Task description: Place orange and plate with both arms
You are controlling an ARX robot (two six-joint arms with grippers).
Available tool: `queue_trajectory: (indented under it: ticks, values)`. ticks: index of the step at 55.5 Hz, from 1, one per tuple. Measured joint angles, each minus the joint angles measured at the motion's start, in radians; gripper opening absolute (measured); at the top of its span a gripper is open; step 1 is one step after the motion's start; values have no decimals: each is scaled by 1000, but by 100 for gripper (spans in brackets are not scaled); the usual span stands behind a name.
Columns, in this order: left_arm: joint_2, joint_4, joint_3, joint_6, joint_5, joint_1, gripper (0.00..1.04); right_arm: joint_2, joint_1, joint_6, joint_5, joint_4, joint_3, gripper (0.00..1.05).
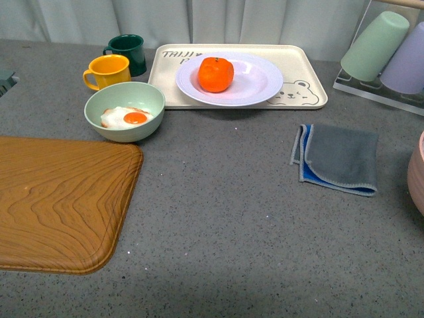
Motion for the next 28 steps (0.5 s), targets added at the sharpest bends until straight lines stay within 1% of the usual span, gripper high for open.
queue_trajectory:
  ticks: [2,6,8,9,14,15,17,18,24,26,28]
  values:
    - [0,0,0,0,0,0,98,-1,0,0,0,0,0,27]
    - [0,0,0,0,0,0,98,-1,0,0,0,0,0,37]
    - [0,0,0,0,0,0,98,-1,0,0,0,0,0,44]
    - [0,0,0,0,0,0,98,-1,0,0,0,0,0,46]
    - [0,0,0,0,0,0,98,-1,0,0,0,0,0,62]
    - [0,0,0,0,0,0,98,-1,0,0,0,0,0,64]
    - [0,0,0,0,0,0,98,-1,0,0,0,0,0,71]
    - [0,0,0,0,0,0,98,-1,0,0,0,0,0,73]
    - [0,0,0,0,0,0,98,-1,0,0,0,0,0,93]
    - [0,0,0,0,0,0,98,-1,0,0,0,0,0,97]
    - [0,0,0,0,0,0,98,-1,0,1,0,0,0,96]
